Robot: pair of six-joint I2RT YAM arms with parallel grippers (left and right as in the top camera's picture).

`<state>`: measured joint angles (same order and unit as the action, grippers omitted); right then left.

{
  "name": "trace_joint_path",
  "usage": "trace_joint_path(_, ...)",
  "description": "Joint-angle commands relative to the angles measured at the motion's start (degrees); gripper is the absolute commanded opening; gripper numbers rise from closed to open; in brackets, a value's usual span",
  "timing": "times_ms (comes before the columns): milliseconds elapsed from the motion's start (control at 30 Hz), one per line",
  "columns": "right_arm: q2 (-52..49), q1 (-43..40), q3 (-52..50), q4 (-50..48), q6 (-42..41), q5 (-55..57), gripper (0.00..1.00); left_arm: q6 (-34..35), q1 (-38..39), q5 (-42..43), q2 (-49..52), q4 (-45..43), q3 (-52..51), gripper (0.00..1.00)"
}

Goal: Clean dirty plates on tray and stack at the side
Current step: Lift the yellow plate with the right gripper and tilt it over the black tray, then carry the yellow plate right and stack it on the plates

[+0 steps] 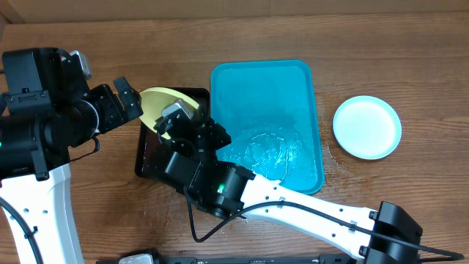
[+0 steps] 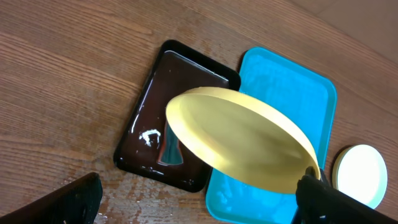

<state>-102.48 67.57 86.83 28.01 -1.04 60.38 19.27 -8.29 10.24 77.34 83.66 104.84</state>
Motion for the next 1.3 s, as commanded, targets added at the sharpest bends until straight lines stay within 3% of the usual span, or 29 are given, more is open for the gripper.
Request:
trace_joint_path(0,1.64,-0.48,1.16,-0.61,0.02,1.11,0.04,-1.11,-0.33,-0.76,0.44,0.11,1.07,1.0)
trace_joint_path(100,1.64,-0.96,1.16,-0.57,-1.09,1.05,0.04,-1.09,-0.33,-0.76,0.44,0.11,1.07,1.0)
trace_joint_path(233,1.64,-2.86,1.16,0.85,-10.14,-2.08,0.04,-1.11,-0.33,-0.76,0.44,0.11,1.07,1.0)
trace_joint_path(467,4.7,-12.85,1.68,8.24,-23.12,-20.46,0.04,-1.09,-0.31,-0.76,0.44,0.13,1.07,1.0)
trace_joint_path(667,14.14,-31.17,2.16,14.25,-26.23,-50.86,0.04,-1.11,-0.33,-0.76,0.44,0.11,1.07,1.0)
trace_joint_path(733,15.61,-37.55,2.16,17.31,-26.23,-55.39,0.04,-1.11,-0.33,-0.76,0.44,0.11,1.07,1.0)
trace_joint_path(967,12.94,-61.44,2.08,32.85,-26.21,-61.81,0.04,-1.09,-0.33,-0.76,0.44,0.11,1.07,1.0)
trace_joint_path(1267,4.74,-83.6,1.25,39.52,-24.76,-68.3,0.04,-1.11,-0.33,-0.76,0.44,0.11,1.07,1.0)
